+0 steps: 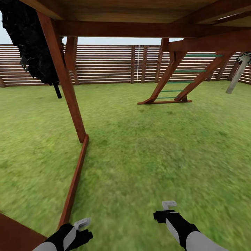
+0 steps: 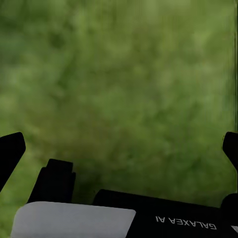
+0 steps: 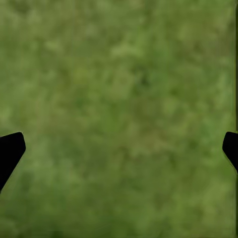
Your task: Take the three Easter eggs out of the wicker basket on the lawn in the garden, then place them on the lawn next to a single tree (choose any tree) so that all three eggs are next to the same tree and none are left in the basket.
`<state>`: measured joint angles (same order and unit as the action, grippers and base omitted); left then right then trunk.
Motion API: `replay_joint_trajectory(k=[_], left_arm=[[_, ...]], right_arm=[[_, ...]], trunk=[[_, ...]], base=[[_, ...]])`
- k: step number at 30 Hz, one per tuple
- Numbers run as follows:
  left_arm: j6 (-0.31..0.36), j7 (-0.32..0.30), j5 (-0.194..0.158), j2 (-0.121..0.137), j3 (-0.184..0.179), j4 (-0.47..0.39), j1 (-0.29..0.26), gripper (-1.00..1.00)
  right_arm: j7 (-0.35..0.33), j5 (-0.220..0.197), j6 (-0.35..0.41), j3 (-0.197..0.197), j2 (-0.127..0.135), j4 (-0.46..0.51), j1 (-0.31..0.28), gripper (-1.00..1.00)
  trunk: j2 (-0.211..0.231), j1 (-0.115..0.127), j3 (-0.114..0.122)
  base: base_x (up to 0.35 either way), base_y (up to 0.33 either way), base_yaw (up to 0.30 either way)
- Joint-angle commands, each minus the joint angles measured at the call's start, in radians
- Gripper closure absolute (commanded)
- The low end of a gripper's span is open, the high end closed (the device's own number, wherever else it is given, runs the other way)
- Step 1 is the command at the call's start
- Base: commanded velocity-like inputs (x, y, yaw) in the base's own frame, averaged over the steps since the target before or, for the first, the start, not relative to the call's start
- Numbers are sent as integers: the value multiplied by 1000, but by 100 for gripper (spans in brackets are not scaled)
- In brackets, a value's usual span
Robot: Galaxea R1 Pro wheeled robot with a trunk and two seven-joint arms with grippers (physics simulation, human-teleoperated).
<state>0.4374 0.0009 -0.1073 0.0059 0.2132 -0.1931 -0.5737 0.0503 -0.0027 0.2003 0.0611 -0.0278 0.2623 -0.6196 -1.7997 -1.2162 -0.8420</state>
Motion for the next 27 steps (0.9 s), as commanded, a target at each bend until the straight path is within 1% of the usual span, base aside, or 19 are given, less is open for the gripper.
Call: replay_joint_trajectory(k=[1,4,11,27], left_arm=[[6,0,-10,0,0,-2,0,-100],[6,0,-10,1,0,-2,0,-100],[6,0,-11,1,0,-2,0,-100],[6,1,-11,2,0,-2,0,-100]], right_arm=[[5,0,7,6,0,2,0,-100],[5,0,2,6,0,2,0,-100],[5,0,-45,6,-1,1,0,-100],[5,4,-50,6,-1,2,0,-100]], trunk=[[0,-1,-1],[0,-1,-1],[0,-1,-1],[0,-1,-1]], base=[[336,-98,0],[336,-98,0],[336,-90,0],[336,-80,0]])
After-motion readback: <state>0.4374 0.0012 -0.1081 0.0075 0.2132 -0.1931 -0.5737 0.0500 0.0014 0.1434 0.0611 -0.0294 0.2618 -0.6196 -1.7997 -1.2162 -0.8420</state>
